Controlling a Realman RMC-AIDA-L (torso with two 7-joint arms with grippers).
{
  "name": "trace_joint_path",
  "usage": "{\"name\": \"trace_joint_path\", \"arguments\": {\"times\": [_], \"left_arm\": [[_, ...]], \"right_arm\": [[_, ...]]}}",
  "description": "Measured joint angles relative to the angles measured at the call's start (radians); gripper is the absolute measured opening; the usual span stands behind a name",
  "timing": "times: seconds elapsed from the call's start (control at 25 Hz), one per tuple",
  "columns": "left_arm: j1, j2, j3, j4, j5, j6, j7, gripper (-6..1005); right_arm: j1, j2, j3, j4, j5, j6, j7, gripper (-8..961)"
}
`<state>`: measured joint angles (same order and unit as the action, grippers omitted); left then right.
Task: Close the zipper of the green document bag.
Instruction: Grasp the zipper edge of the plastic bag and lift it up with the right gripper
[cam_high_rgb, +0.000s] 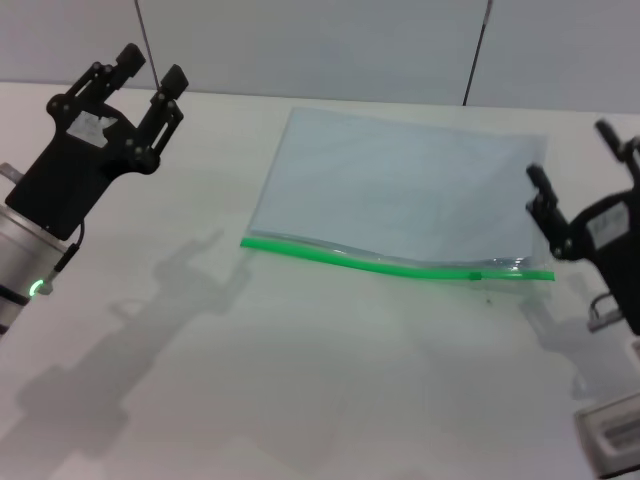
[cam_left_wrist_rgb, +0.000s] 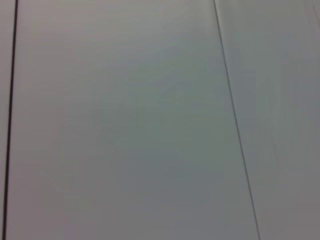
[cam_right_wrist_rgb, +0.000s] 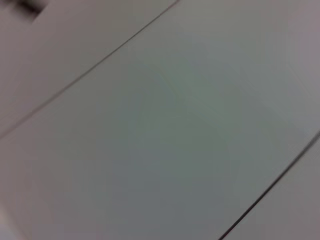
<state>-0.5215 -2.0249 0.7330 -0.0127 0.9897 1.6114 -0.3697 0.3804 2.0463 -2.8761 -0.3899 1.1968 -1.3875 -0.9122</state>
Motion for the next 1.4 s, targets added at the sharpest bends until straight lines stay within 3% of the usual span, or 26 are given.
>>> {"name": "trace_joint_path", "arguments": {"times": [0.36,0.56,1.04,1.4], "left_arm": [[0.009,0.0,-0.001,0.007,-0.003,-0.001,0.005,509],[0.009,0.0,-0.001,0.007,-0.003,-0.001,0.006,508],[0.008,-0.001,-0.001,0.007,-0.003,-0.016,0.006,508],[0.008,-0.001,-0.001,0.007,-0.003,-0.016,0.006,507]], "right_arm": [[-0.012,0.001,0.006,0.004,0.017,0.191,-0.228,725],[-0.006,-0.002,0.007,0.008,0.11,0.286,-0.3,725],[-0.006,-0.001,0.009,0.04,0.19,0.375,-0.315,724],[-0.006,0.002,0.001,-0.023,0.195,0.406,-0.383,725]]}}
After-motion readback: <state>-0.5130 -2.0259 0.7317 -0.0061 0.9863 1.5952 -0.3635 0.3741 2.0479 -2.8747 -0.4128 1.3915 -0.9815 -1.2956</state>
